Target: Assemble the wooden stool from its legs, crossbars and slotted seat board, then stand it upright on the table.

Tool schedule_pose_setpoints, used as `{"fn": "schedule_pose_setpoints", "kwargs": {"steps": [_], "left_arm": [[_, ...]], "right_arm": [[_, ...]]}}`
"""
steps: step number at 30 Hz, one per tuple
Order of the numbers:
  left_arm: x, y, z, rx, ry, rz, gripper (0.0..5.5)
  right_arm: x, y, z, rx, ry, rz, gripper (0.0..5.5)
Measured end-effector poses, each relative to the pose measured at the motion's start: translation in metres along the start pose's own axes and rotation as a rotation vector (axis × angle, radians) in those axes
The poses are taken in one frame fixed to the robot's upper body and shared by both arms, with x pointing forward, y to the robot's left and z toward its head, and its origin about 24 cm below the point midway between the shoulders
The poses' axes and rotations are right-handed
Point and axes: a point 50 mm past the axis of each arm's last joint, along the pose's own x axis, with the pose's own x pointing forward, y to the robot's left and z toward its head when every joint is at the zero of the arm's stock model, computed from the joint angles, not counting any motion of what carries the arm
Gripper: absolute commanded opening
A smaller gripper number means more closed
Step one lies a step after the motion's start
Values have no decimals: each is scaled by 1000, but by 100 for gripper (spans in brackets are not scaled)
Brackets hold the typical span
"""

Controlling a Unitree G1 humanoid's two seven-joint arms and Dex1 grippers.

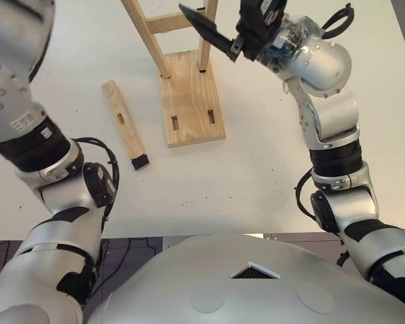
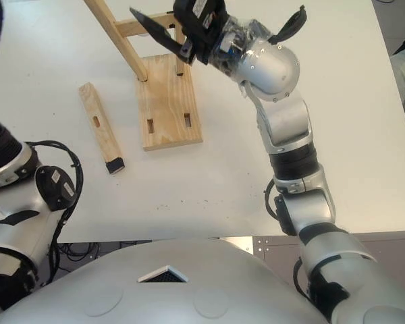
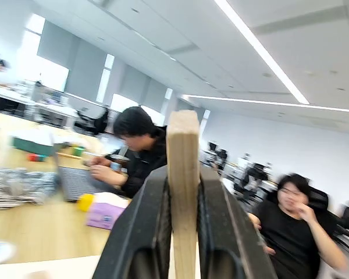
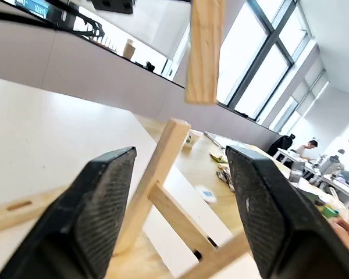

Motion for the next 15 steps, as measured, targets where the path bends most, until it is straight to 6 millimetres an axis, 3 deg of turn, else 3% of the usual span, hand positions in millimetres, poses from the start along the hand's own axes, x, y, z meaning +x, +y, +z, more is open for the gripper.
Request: {"fn": "schedule_pose_setpoints", "kwargs": {"steps": [2,6,8,11,15], "left_arm": [[-12,13,-4,53,49,106,37],[-48,50,-40,152,219,408,37],[-66,64,-69,130,303,527,37],[-88,74,-105,18,354,661,37],[-98,84,-112,-58,329,782,37]], "right_arm": [[-10,-12,-7,-6,39,-137,376],[-41,-41,-20,26,104,-454,429],[-43,-43,-24,18,129,-489,463],[-41,-41,-27,7,140,-489,466],[-46,-35,-34,19,166,-501,466]]}}
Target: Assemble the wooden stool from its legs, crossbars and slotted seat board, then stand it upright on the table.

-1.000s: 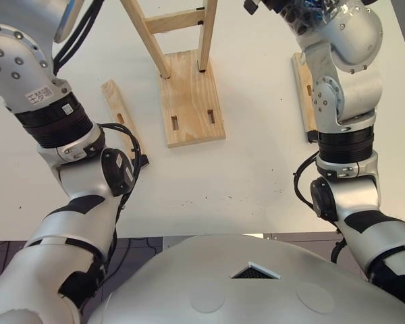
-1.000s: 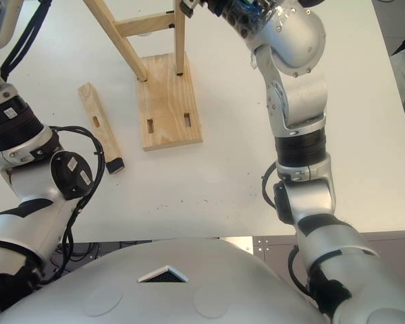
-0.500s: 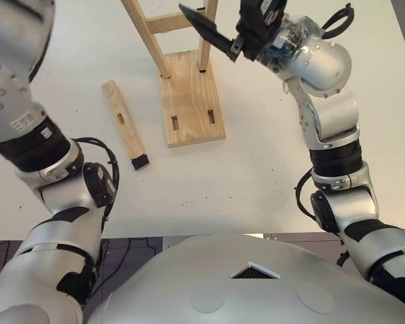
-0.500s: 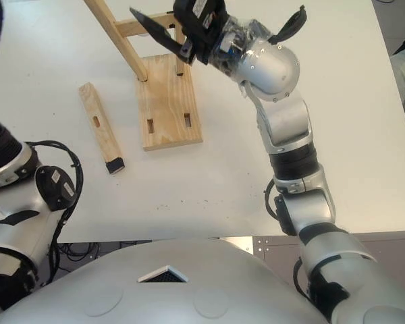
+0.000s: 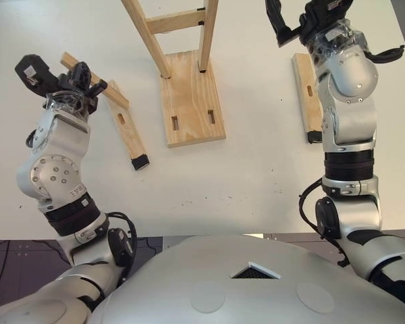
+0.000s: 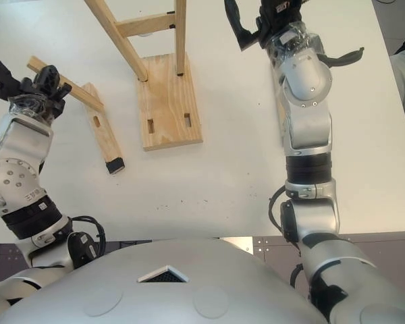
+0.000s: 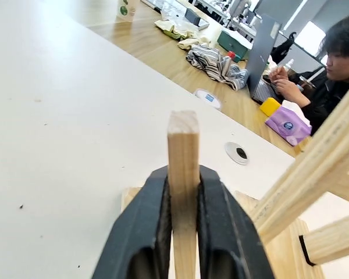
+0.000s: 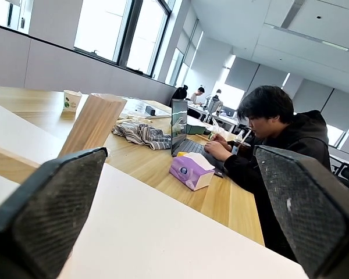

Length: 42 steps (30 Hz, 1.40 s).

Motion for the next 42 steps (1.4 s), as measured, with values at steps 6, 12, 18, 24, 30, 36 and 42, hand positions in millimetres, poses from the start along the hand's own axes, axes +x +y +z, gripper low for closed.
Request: {"fn": "schedule_pose_setpoints", "kwargs": {"steps": [6,12,18,24,30,36,42], "left_arm": [[0,7,6,8,-14,53,37],[2,4,-2,42,-2,37,37],[-5,-1,2,43,-23,10,37],[-5,-2,1,67,-15,6,37],[-9,5,-5,145,-2,28,37],[-6,8,-10,175,-25,26,37],[-6,8,-20,241,-75,16,37]], "right_arm": [[-6,6,-10,-15,41,-2,466],[-7,7,-14,-12,54,-1,466],[-8,7,-15,-11,61,-2,466],[-9,8,-17,-9,69,0,466],[-10,8,-18,-8,71,-1,466],[-10,8,-18,-8,71,5,466],[-9,10,-18,-7,72,24,466]]}}
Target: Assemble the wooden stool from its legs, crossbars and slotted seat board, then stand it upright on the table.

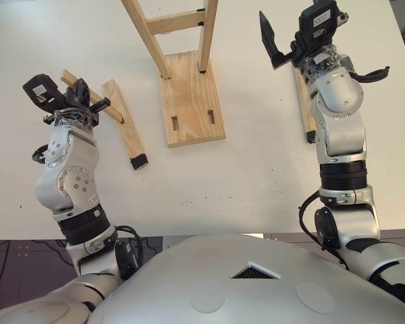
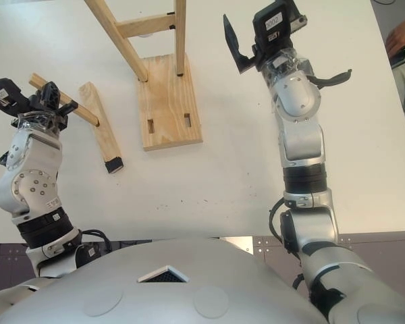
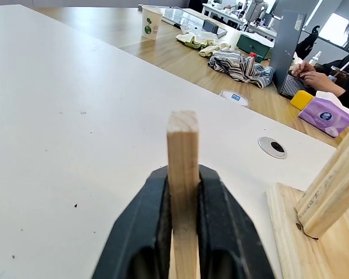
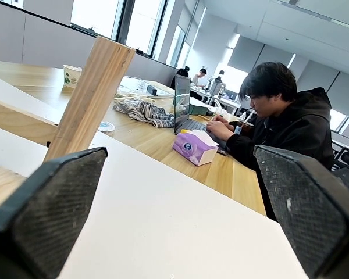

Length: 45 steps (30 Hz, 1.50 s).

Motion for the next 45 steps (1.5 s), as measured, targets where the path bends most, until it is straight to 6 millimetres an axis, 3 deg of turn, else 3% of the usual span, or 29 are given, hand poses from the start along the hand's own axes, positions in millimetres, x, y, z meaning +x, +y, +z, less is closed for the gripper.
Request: {"fn": "schedule_pose_setpoints", "kwargs": {"steps": [7,12,20,27,32,34,40,45], "left_arm": [[22,1,-17,160,-112,-14,37],[38,6,-20,181,-153,-9,37],[16,25,-31,251,-164,-48,37],[25,12,-28,241,-140,-106,37],[35,-27,-37,275,-125,-303,37],[36,-34,-39,270,-130,-340,37],[30,-31,-41,282,-132,-370,37],[20,-34,-44,398,-139,-411,37]], "right_arm": [[1,6,-1,-5,-8,38,466],[2,6,-5,-4,1,43,466],[2,1,-5,-11,-13,25,466],[4,0,-6,-17,-12,25,466],[5,1,-6,-21,-22,29,466],[5,2,-8,-20,-17,33,466],[5,0,-9,-19,-14,24,466],[5,-1,-8,-18,-15,19,466]]}}
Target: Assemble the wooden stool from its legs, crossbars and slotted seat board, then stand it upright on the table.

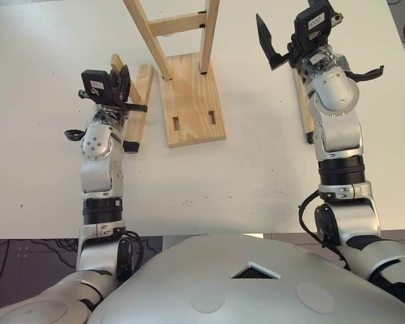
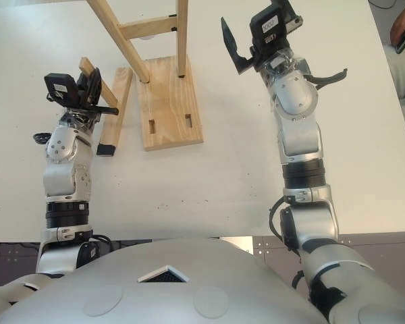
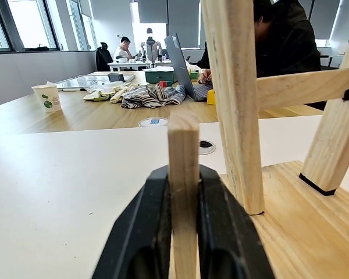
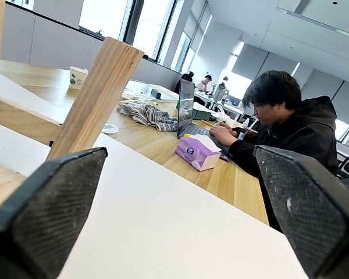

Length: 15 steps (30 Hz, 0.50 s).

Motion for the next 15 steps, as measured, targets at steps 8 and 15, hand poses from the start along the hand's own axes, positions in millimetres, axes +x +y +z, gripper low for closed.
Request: {"fn": "schedule_pose_setpoints", "kwargs": {"steps": [8,15], "left_arm": [[-29,-2,-41,-39,188,47,138],[-35,10,-17,-57,274,-52,169]], "right_arm": [[-1,-1,-1,0,6,0,466],[-1,0,0,0,1,2,466]]}}
